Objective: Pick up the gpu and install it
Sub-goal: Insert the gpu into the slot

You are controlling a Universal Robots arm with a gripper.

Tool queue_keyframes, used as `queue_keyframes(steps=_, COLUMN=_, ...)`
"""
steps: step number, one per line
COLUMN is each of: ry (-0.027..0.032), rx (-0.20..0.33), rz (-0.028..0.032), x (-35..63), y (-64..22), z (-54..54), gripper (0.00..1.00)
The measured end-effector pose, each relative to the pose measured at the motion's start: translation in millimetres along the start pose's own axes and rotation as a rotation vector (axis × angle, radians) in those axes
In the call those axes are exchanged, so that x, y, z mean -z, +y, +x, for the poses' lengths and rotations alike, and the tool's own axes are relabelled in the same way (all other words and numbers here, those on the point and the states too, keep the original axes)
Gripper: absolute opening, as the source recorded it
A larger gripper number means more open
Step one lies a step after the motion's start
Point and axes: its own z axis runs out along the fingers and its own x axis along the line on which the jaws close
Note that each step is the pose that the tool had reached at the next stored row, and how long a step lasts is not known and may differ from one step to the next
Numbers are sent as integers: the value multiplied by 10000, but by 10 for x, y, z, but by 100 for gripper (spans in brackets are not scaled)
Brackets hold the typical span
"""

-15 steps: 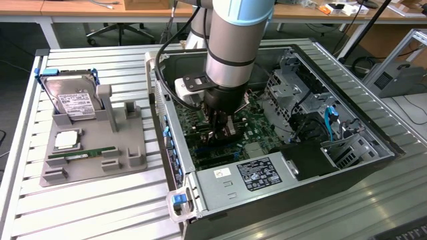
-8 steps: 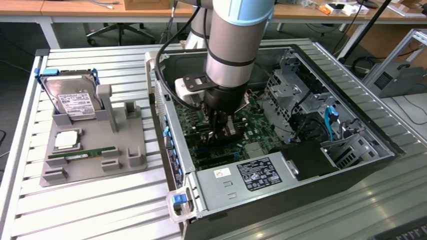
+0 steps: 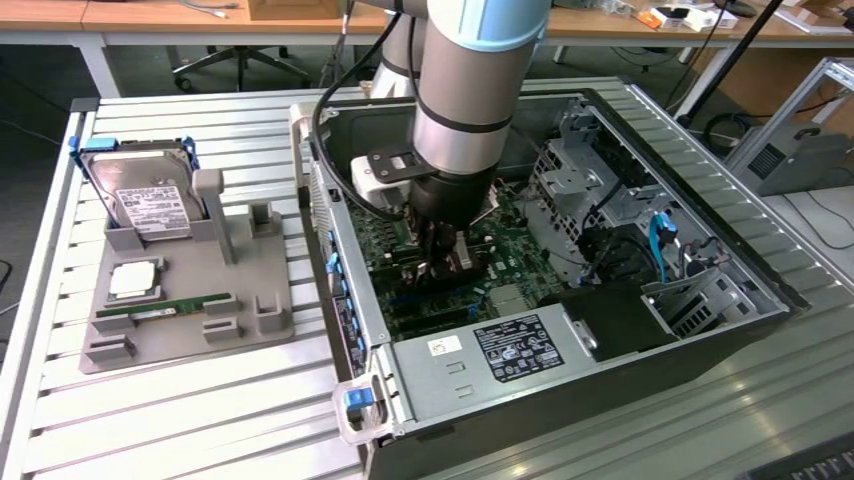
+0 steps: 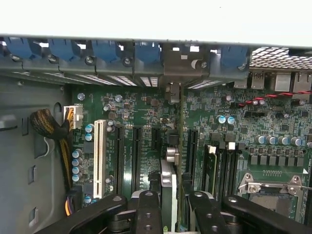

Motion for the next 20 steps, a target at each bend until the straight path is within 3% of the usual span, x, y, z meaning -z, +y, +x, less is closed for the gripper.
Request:
queue_keyframes(steps=2, ry=37, rx=-4, rz=-2, x=6, y=0, z=-4, gripper=27)
queue_keyframes(steps=3, ry=84, rx=-7, rz=-7, x=9, y=-2, z=-11, gripper=27)
queue_keyframes(steps=9, ry=172, rx=-173, rz=-18, x=8, y=-34, z=-20, gripper=27)
queue_keyframes(steps=16, ry=190, rx=-303, rz=-24, x=8, y=-40, z=-21, gripper=27)
queue_keyframes(steps=20, ry=205, rx=-843, rz=-43, x=8, y=-40, z=-21, gripper=27)
